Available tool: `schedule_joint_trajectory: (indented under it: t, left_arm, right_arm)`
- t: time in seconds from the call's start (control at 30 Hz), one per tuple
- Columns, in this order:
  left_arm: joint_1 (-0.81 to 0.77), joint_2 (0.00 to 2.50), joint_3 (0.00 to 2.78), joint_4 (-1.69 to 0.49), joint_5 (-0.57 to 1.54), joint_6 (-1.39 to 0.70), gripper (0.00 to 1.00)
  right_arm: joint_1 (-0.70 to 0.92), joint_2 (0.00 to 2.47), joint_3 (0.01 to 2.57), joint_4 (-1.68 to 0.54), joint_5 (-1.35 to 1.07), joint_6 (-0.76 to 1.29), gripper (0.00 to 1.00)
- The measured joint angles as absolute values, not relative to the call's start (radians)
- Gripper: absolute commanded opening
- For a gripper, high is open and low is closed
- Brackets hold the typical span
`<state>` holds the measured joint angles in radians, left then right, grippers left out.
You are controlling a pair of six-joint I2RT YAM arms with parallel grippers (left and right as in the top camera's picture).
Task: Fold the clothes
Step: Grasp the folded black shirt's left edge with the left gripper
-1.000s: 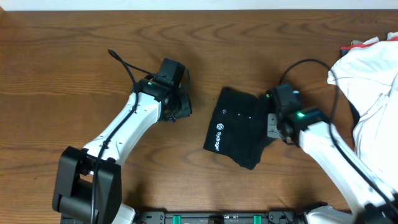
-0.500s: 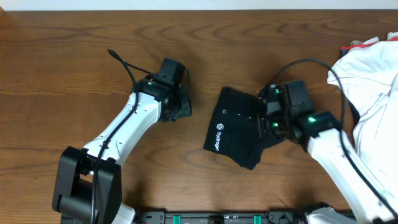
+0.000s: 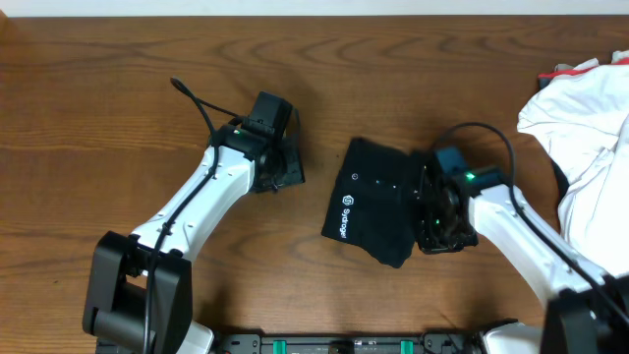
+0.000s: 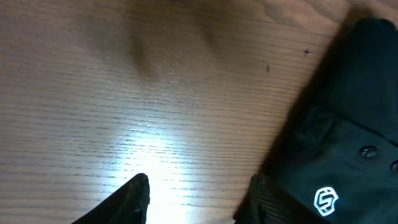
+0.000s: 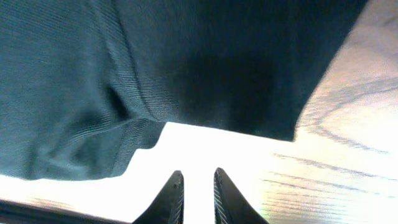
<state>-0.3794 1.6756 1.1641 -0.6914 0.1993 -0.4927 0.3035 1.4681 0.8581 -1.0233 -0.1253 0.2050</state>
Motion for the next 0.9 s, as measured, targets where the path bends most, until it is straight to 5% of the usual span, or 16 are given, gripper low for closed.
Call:
schedule_joint_trajectory:
  t: [0.4, 0.73, 0.9]
  left_arm:
    - [-0.416, 1.676, 1.166, -0.419, 0.383, -0.488, 0.68]
    - [-0.529, 1.834, 1.167, -0.278, 0.405, -0.474, 0.66]
    - [-0.543, 1.925, 1.167, -0.269, 0.411, -0.474, 0.44]
  right_arm:
    - [0.279, 1.163, 0.878, -0.649, -0.115, 0.249, 0.21]
    - [0.279, 1.467, 0.878, -0.523, -0.113, 0.300, 0.16]
    - [0.279, 1.582, 0.878, -0.594, -0.060, 0.315, 0.09]
